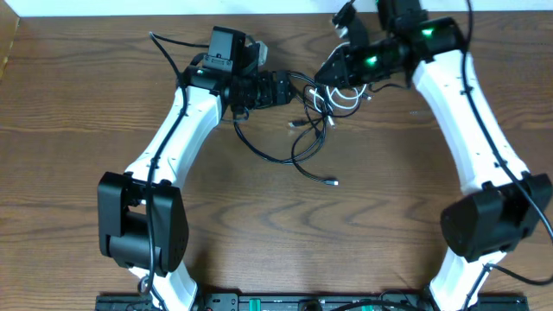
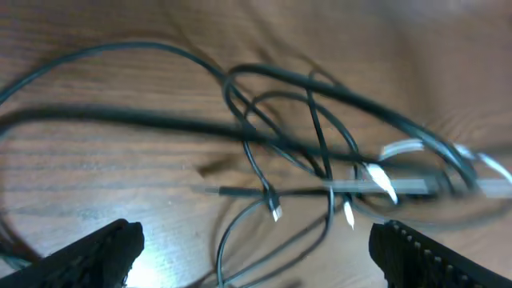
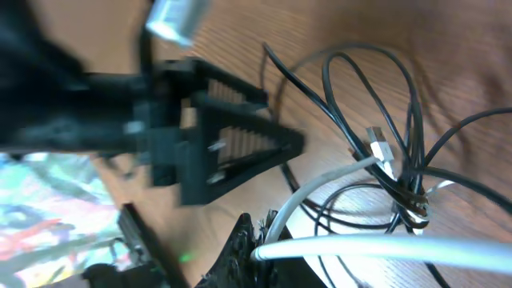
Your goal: Untangle cables
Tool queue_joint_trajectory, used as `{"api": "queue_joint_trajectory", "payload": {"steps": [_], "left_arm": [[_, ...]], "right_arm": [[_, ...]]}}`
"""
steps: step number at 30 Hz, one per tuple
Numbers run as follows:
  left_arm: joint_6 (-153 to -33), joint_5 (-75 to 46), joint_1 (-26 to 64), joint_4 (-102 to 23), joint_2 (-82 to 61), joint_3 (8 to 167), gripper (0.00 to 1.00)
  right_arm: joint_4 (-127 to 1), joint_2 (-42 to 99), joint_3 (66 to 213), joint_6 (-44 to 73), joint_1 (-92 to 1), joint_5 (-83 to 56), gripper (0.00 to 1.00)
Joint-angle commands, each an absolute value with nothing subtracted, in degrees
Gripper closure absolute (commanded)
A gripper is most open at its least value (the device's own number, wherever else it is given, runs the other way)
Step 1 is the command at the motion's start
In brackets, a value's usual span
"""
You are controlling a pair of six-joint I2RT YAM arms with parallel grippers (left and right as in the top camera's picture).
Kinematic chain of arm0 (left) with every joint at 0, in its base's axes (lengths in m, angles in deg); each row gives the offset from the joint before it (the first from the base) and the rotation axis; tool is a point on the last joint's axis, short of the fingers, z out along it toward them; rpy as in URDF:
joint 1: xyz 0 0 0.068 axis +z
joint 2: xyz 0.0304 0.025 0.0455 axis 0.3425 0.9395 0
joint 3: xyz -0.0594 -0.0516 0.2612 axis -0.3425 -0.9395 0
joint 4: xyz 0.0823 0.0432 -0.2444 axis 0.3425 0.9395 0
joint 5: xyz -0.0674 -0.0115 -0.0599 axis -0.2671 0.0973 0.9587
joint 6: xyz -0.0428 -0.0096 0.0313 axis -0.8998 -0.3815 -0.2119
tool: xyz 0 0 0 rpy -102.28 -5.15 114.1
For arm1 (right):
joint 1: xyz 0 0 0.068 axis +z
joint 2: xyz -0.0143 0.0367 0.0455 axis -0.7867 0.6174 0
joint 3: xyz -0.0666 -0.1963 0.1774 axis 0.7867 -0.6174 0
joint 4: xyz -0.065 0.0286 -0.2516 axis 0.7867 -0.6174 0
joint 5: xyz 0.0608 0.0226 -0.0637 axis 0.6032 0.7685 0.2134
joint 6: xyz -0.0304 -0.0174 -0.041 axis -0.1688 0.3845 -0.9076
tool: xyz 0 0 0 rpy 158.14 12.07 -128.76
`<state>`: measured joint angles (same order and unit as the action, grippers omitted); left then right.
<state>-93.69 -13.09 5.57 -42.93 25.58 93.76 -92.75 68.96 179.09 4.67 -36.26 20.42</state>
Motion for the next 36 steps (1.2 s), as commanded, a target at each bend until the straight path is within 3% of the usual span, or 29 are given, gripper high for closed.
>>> {"api": "queue_joint_trajectory", "payload": {"steps": [1,5,9,18,24,36], "left_arm": [[-98.85,-15.5,5.7,-44.55,27.77,94.81,0.03],[-100.49,-15.28,5.7,-46.16,28.14,94.81,0.03],[-100.05,-10.75,5.85,-46.91,26.35,94.83,0.11],[-97.93,-11.15,5.48,-51.67,20.55,94.83,0.09],[-99.81,-11.17,3.56,-56.55,22.85,94.81,0.05],[-104.79,-14.19,0.43,-58.84,31.4,94.81,0.05]], "right_arm": [[-93.38,65.51,180.69,2.77,-36.15,24.95,0.99],[-93.97,65.14,180.69,2.46,-36.5,22.52,0.99],[-95.5,65.16,180.67,2.46,-37.33,21.89,0.99],[-95.94,65.16,180.67,2.92,-38.22,21.95,0.99],[-96.57,65.16,180.67,2.92,-38.18,21.98,0.99],[-96.31,65.14,180.69,2.9,-38.16,25.08,0.99]]}}
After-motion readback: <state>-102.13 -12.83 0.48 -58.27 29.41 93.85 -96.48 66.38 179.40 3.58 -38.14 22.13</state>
